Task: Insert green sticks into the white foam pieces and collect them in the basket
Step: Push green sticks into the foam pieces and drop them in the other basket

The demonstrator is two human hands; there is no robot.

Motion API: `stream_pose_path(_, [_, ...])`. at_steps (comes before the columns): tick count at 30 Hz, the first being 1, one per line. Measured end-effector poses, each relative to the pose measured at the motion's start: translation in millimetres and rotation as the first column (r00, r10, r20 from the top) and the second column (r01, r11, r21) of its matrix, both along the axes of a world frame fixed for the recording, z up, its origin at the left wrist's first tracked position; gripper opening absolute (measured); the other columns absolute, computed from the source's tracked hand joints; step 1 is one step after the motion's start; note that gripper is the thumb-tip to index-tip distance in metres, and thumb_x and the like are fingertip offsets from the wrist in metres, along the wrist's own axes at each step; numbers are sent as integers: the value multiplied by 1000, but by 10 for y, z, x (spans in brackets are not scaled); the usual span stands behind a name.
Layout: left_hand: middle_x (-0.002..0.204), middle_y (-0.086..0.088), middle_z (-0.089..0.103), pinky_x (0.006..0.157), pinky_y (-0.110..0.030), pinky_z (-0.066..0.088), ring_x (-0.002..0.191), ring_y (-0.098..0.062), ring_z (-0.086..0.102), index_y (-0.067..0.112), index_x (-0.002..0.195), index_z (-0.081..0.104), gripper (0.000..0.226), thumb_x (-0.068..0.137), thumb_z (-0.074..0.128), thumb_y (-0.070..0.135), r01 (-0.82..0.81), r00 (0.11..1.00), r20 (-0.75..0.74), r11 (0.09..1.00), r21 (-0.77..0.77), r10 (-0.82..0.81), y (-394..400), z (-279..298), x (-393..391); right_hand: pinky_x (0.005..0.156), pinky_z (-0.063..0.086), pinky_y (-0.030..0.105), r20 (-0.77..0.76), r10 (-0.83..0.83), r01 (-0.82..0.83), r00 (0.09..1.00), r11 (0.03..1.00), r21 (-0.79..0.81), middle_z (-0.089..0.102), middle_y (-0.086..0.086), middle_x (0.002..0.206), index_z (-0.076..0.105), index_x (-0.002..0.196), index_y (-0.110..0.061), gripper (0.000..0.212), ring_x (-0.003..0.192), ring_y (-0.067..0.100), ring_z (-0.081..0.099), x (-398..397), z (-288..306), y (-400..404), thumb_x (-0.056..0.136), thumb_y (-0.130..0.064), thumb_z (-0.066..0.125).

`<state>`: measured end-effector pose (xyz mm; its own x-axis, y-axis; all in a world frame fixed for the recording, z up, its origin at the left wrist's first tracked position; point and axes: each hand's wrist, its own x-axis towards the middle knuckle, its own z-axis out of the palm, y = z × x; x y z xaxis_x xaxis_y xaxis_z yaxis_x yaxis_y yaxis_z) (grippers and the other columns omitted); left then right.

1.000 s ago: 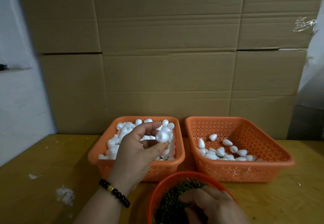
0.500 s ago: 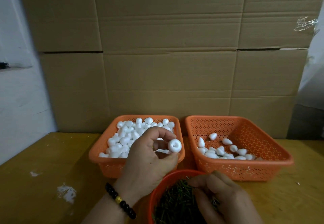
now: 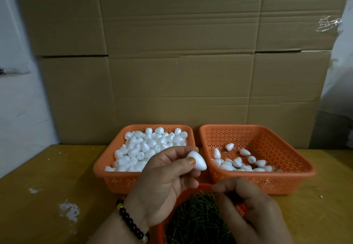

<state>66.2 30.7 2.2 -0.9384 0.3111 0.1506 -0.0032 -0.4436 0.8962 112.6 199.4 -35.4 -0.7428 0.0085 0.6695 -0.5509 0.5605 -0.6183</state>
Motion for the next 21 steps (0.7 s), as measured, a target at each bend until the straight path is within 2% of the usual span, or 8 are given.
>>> stream_pose_path(2, [82, -17, 67, 52, -26, 53, 67, -19, 64, 2, 88, 69, 22, 66, 67, 4, 38, 997, 66, 998, 45, -41, -10, 9, -4, 56, 49, 13, 16, 5, -4, 1000, 999, -36, 68, -13, 75, 67, 80, -40, 41, 65, 5, 65, -2, -10, 8, 70, -2, 77])
stream_pose_path(4, [82, -19, 67, 52, -29, 55, 67, -22, 66, 2, 82, 68, 18, 65, 66, 0, 65, 988, 130, 993, 100, -78, -12, 11, -13, 56, 51, 18, 25, 21, -18, 999, 995, -99, 69, -10, 75, 69, 81, -41, 39, 66, 7, 66, -7, -14, 9, 71, -5, 78])
stream_pose_path(7, [85, -21, 66, 56, -32, 58, 69, -25, 68, 2, 84, 64, 21, 65, 63, -6, 109, 970, 196, 976, 189, -146, -9, 2, -34, 64, 55, 25, 27, 86, -79, 996, 976, -201, 71, -8, 80, 71, 87, -42, 24, 72, 9, 68, 8, 25, -8, 72, -24, 71])
stream_pose_path(9, [86, -22, 66, 59, -34, 59, 72, -26, 69, -1, 91, 65, 28, 64, 61, -9, 143, 956, 218, 961, 236, -196, -3, -14, -48, 67, 56, 23, 27, 127, -117, 991, 963, -244, 72, -10, 85, 71, 91, -43, 24, 78, 7, 69, 22, 60, -22, 71, -31, 63])
stream_pose_path(13, [87, -20, 68, 63, -34, 59, 78, -28, 71, -4, 90, 74, 35, 61, 58, -17, 192, 931, 249, 937, 292, -268, 31, -51, -53, 73, 57, 25, 18, 170, -157, 985, 939, -305, 74, -8, 88, 72, 97, -40, 31, 84, 9, 71, 14, 43, -34, 76, -19, 63])
stream_pose_path(16, [89, -16, 69, 66, -33, 59, 81, -26, 70, 1, 91, 75, 35, 67, 56, -16, 198, 928, 256, 940, 279, -272, 54, -84, -56, 75, 56, 23, 8, 165, -153, 986, 934, -324, 75, -10, 86, 71, 98, -38, 39, 84, 9, 72, -6, 15, -35, 76, -7, 66])
stream_pose_path(21, [104, -9, 71, 64, -28, 53, 79, -16, 66, 14, 103, 67, 33, 75, 56, 2, 175, 948, 244, 975, 134, -204, 57, -120, -65, 75, 57, 26, -58, 115, -127, 992, 943, -308, 75, -12, 86, 74, 93, -31, 33, 83, 8, 71, -29, 7, -34, 66, -13, 73])
